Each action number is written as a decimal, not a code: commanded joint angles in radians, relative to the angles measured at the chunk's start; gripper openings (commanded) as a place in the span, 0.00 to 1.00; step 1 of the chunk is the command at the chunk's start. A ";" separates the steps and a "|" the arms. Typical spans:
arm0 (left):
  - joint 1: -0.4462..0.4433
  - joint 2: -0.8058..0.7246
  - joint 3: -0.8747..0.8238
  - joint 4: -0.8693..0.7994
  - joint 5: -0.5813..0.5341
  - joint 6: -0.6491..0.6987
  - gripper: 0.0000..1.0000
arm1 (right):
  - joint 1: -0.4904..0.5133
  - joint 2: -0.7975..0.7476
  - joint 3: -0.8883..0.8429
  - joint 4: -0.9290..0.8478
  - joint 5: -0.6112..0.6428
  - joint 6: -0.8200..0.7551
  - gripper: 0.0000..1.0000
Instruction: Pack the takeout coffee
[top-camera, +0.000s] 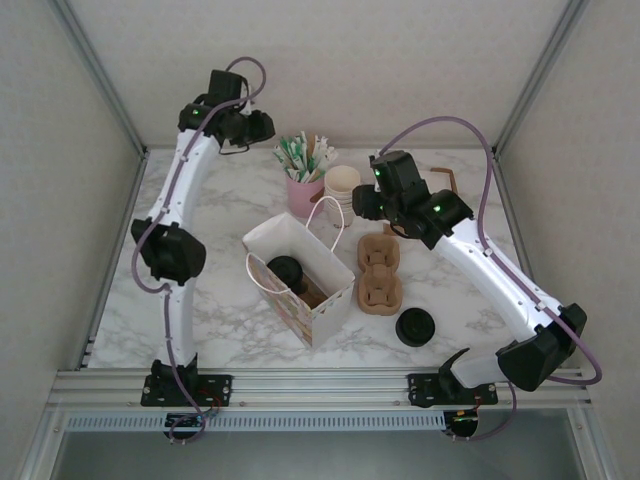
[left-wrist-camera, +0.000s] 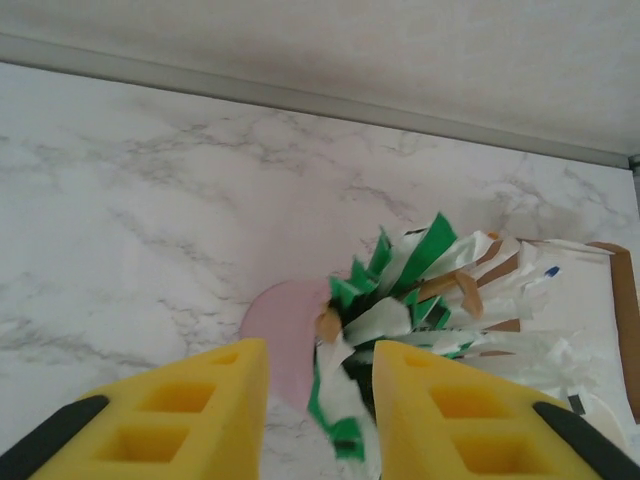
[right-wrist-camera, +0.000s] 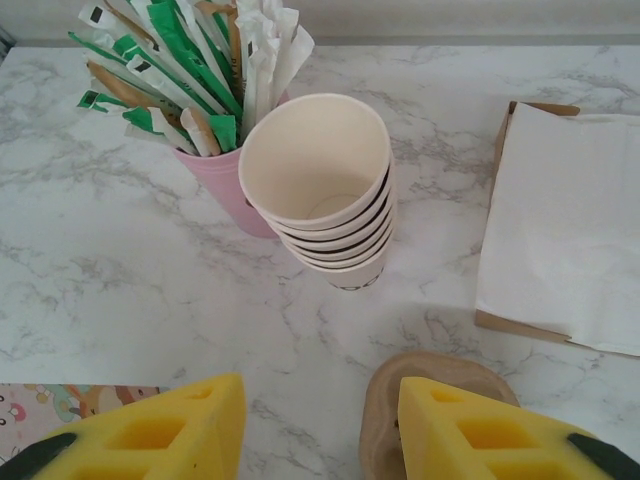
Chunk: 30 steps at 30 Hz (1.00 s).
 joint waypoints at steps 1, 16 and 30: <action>-0.012 0.054 0.092 -0.090 0.043 0.014 0.31 | -0.006 -0.024 -0.016 0.014 -0.021 -0.014 0.45; -0.025 0.014 -0.013 -0.128 -0.016 0.047 0.20 | -0.007 -0.011 -0.026 0.019 -0.059 0.003 0.46; -0.026 0.005 -0.017 -0.124 -0.007 -0.015 0.05 | -0.006 -0.005 -0.023 0.023 -0.071 0.009 0.46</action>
